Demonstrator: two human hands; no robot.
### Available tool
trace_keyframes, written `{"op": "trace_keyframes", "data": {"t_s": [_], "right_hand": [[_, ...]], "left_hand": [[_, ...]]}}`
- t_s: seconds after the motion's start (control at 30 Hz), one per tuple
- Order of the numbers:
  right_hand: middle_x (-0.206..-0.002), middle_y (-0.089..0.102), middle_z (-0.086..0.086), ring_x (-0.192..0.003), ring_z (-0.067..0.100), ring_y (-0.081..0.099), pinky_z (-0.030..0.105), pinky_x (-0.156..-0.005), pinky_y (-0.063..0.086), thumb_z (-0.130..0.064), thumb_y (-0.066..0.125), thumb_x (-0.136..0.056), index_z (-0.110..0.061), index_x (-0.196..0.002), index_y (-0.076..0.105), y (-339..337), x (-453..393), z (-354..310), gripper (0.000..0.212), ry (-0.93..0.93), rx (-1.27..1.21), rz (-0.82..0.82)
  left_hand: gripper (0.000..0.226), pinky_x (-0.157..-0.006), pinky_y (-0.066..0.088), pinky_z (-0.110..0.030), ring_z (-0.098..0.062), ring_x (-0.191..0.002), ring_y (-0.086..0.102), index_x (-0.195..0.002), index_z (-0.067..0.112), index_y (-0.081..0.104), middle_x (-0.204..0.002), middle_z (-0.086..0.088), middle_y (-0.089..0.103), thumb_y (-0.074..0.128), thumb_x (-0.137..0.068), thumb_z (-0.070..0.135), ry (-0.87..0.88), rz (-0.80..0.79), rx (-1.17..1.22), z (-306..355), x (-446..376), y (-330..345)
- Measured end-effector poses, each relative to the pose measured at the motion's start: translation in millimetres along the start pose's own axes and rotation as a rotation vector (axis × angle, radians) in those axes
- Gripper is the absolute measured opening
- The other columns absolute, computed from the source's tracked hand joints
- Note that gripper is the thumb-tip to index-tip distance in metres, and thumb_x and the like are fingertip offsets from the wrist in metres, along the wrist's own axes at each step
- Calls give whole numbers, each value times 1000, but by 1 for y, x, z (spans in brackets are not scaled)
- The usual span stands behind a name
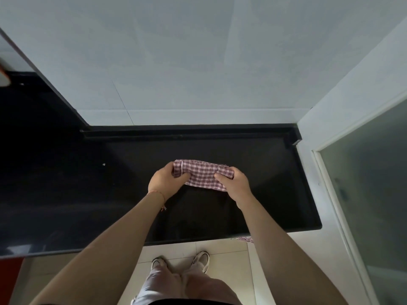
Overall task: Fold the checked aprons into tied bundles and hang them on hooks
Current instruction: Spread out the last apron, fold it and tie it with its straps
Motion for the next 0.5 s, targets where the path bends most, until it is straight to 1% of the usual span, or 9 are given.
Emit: {"op": "trace_keyframes", "data": {"t_s": [0.1, 0.17, 0.2, 0.27, 0.3, 0.33, 0.37, 0.43, 0.5], "right_hand": [[-96, 62, -11, -92, 8, 62, 27, -83, 53, -31, 68, -93, -19, -115, 62, 9, -7, -6, 26, 48, 25, 93], [-99, 63, -7, -93, 11, 63, 26, -80, 54, -31, 68, -93, -18, -111, 61, 13, -11, -8, 24, 42, 92, 131], [-100, 62, -5, -90, 10, 62, 22, -74, 52, -30, 68, -93, -17, -111, 61, 15, -12, -10, 23, 32, 121, 136], [-100, 61, -4, -84, 8, 58, 15, -62, 44, -27, 69, -93, -15, -109, 60, 17, -15, -12, 21, 19, 166, 131], [-100, 62, -2, -84, 9, 58, 15, -61, 43, -26, 69, -93, -15, -108, 61, 18, -16, -13, 21, 18, 182, 127], [-100, 63, -1, -84, 10, 59, 16, -64, 45, -26, 70, -92, -14, -106, 61, 17, -17, -14, 21, 14, 205, 121], [-99, 63, -1, -85, 11, 59, 18, -67, 46, -27, 70, -92, -14, -105, 61, 17, -17, -15, 21, 6, 233, 114], [-93, 61, -3, -85, 12, 59, 18, -67, 43, -27, 70, -91, -14, -101, 61, 17, -18, -14, 19, -37, 292, 96], [-86, 58, -6, -82, 11, 58, 15, -60, 37, -26, 71, -91, -15, -95, 59, 17, -17, -14, 17, -89, 332, 89]], "left_hand": [[35, -56, 43, -26, -11, -70, 60, -95, 20, 54, -81, 5, 63, 59, -92, 55, -86, 30, -83, 5, -7, 2], [35, -55, 43, -26, -11, -67, 58, -88, 19, 55, -80, 3, 63, 60, -92, 53, -154, 32, -120, 5, -10, 2], [34, -55, 43, -27, -11, -66, 57, -86, 19, 55, -81, 2, 63, 61, -91, 52, -185, 29, -140, 6, -10, 1], [33, -57, 47, -29, -13, -71, 59, -99, 18, 53, -90, 0, 63, 68, -89, 46, -212, 60, -198, 15, -10, -3], [39, -64, 52, -31, -16, -80, 61, -112, 19, 50, -102, -2, 61, 71, -86, 40, -159, 104, -274, 20, -12, -5], [50, -79, 54, -36, -20, -96, 62, -125, 20, 47, -118, -3, 58, 73, -84, 31, -47, 136, -377, 29, -15, -5], [62, -96, 49, -41, -23, -115, 56, -137, 23, 43, -132, -3, 52, 72, -82, 23, 93, 126, -480, 38, -19, -3], [69, -115, 33, -44, -23, -136, 41, -147, 27, 40, -148, 1, 43, 68, -84, 21, 308, -64, -577, 58, -25, 6], [60, -113, 36, -43, -22, -132, 45, -145, 26, 44, -146, 1, 47, 65, -90, 30, 263, -332, -508, 67, -29, 16]]}}
Point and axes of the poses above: each hand's wrist, its own x-axis away from the middle knuckle, its own y-axis out of the palm, z = x × y, the point moved 2 cm from there along -x, towards the middle knuckle
